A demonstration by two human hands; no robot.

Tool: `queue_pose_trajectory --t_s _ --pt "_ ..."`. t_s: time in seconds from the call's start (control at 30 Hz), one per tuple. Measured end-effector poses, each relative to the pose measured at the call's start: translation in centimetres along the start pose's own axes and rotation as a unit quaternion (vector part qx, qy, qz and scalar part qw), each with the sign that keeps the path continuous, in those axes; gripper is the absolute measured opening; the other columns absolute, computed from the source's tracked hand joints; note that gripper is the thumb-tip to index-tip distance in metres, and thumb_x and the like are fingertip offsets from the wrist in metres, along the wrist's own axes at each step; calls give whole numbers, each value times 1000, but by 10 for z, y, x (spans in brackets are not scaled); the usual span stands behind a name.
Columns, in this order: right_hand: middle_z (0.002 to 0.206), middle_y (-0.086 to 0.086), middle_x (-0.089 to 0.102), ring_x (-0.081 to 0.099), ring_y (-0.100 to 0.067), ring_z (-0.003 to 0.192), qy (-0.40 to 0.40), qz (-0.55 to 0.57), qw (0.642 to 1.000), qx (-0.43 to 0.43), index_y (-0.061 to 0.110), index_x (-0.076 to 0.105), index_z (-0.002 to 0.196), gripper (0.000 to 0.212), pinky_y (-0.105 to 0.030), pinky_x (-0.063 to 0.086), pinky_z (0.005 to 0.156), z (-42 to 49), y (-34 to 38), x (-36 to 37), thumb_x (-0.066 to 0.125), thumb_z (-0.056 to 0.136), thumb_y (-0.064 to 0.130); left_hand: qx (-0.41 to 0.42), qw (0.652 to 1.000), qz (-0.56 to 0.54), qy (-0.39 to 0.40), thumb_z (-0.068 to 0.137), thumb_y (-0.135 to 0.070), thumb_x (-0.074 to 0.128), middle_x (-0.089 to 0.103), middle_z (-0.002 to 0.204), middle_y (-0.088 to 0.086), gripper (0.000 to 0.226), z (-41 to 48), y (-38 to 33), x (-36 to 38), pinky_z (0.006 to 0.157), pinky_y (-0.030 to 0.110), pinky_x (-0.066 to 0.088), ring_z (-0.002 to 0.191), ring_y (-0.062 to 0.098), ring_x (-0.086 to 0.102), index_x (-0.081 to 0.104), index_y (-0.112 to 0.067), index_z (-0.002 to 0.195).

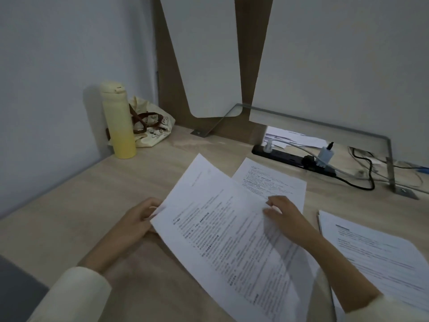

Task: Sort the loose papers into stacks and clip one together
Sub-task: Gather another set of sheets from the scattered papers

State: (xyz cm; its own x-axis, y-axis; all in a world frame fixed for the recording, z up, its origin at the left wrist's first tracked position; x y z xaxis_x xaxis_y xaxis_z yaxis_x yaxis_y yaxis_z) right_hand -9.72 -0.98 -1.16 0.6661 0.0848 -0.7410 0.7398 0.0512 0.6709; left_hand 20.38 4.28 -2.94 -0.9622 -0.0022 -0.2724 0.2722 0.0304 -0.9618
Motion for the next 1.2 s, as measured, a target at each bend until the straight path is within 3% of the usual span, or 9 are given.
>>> queue_pose_trajectory --t_s 0.13,0.23,0.37,0.53,0.7,0.87,1.0,1.1,1.2 --pt "115 -15 53 43 -27 115 46 26 997 -50 -8 58 97 24 -26 30 85 13 17 3 45 95 13 -1 998 10 63 65 -52 71 74 92 -7 39 -6 -13 -28 66 17 53 85 11 70 69 -28 95" --pt "94 -1 56 50 -18 93 95 52 993 -47 6 59 92 21 -25 34 74 17 22 14 45 96 21 -22 996 8 90 44 -63 72 73 98 -10 61 -4 -16 -35 73 27 51 90 9 69 68 -36 99" --pt "93 -6 60 52 -16 82 92 75 993 -13 9 60 95 14 -22 38 66 21 14 32 51 92 19 -49 995 -83 -17 86 -31 56 73 99 -5 19 9 -16 -25 74 29 48 88 9 69 68 -32 102" --pt "85 -6 58 52 -16 66 -102 216 964 115 13 55 104 15 -23 42 59 22 -18 0 47 93 9 -100 958 -259 -68 91 -36 44 62 116 7 31 36 -17 5 92 39 44 107 24 58 54 -17 115" --pt "101 -20 58 56 -32 85 -246 225 912 238 9 37 134 41 -35 45 68 15 -62 -29 44 93 9 -2 1000 20 -2 87 -40 54 44 141 -4 49 49 -15 64 105 28 32 127 9 41 43 -25 132" --pt "136 -24 47 49 -39 119 -194 137 933 272 -2 29 140 53 -40 41 94 16 -72 -17 48 92 8 25 957 269 102 90 -50 44 1 158 -7 73 63 -4 113 118 32 10 145 11 3 9 -23 148" --pt "148 -17 31 39 -36 129 -155 206 923 287 2 29 142 61 -43 35 106 23 -70 -12 56 89 15 28 929 352 112 91 -51 41 -4 159 -4 76 64 3 122 117 30 9 145 11 0 2 -20 149" --pt "116 -14 46 51 -31 94 -133 312 895 290 0 45 125 39 -31 46 78 25 -68 -14 55 89 9 27 939 328 102 92 -45 44 6 158 -6 73 59 1 117 114 26 14 144 10 9 6 -21 148" --pt "66 -10 39 33 -20 53 -136 361 873 300 -5 53 86 5 -24 33 46 22 -60 -21 51 88 -1 32 947 310 79 92 -39 46 16 156 -6 67 53 1 109 112 24 19 142 10 19 13 -21 148"
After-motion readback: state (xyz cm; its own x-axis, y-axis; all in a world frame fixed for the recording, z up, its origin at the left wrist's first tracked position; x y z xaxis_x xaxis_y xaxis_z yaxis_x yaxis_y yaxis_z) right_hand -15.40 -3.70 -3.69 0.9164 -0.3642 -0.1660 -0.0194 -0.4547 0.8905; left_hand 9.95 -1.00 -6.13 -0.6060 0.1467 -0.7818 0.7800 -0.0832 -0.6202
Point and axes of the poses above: each hand's wrist, its own z-axis towards the middle knuckle, its own x-axis out of the palm, y = z × x, the point moved 1 cm from there along z, towards the middle knuckle
